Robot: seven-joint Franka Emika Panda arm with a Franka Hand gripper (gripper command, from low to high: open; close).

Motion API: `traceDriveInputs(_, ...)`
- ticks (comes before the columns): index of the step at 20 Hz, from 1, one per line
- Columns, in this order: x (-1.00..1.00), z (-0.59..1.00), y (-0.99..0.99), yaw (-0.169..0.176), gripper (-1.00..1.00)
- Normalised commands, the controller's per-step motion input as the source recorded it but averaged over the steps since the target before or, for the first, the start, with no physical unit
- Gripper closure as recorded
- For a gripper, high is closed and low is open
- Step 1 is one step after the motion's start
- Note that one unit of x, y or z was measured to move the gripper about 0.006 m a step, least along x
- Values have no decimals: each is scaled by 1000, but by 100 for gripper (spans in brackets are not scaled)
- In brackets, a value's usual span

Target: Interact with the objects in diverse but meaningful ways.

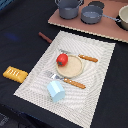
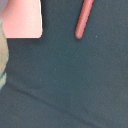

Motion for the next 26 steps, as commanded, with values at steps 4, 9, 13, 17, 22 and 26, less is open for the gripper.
traceDriveInputs(4,130,11,-564,0,-100)
traceDriveInputs(9,189,31,-855,5,-100)
traceDriveInputs(13,192,0,-924,37,-100)
traceDriveInputs(17,192,-6,-932,51,-100)
traceDriveInputs(22,197,-35,-935,53,-100)
traceDriveInputs(26,231,-61,-924,71,-100)
